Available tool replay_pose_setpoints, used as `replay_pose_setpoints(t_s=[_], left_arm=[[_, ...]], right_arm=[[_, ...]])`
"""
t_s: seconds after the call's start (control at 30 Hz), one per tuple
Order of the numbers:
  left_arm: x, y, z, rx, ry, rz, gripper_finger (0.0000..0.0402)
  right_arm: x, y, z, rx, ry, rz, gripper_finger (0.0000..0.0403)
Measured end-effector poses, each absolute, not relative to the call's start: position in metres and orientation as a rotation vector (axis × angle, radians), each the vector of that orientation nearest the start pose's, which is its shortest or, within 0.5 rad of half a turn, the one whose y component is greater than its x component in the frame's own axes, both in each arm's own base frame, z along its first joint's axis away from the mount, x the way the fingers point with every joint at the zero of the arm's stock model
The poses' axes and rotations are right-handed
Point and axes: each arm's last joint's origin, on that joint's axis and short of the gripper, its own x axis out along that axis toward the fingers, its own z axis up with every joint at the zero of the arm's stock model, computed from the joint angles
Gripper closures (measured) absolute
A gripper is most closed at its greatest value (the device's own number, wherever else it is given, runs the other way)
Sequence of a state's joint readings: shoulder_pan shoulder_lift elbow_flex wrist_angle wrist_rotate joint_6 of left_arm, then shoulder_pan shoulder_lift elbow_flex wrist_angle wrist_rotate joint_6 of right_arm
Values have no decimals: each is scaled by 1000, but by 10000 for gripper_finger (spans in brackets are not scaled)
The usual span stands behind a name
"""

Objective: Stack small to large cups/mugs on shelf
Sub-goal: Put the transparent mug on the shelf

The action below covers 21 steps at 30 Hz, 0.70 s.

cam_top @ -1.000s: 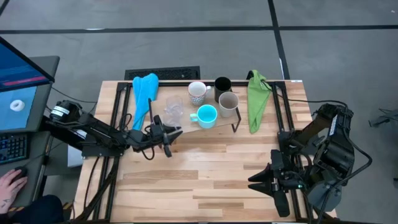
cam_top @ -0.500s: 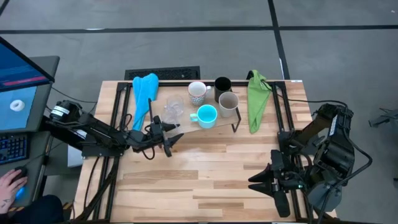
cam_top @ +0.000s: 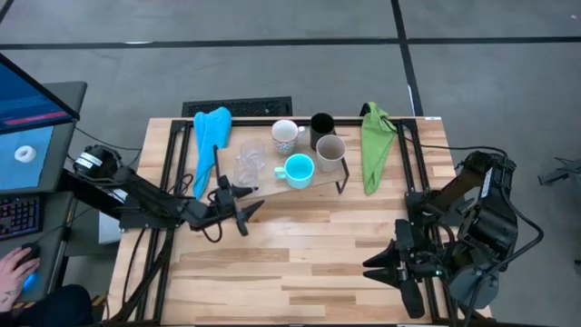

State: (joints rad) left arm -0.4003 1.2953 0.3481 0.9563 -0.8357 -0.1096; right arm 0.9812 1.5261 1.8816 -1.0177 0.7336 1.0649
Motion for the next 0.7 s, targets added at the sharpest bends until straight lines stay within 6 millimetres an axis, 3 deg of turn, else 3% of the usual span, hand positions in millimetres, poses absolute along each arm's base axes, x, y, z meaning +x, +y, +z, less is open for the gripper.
replay_pose_setpoints(t_s=[0.2, 0.33, 0.7], left_arm=[[217, -73, 197, -123, -35, 468, 192], [226, -78, 211, -80, -26, 512, 192], [243, -86, 221, -77, 198, 528, 192]], right_arm=[[176, 228, 453, 536, 500, -17, 277], [176, 228, 453, 533, 500, -17, 277], [175, 227, 452, 516, 509, -22, 277]])
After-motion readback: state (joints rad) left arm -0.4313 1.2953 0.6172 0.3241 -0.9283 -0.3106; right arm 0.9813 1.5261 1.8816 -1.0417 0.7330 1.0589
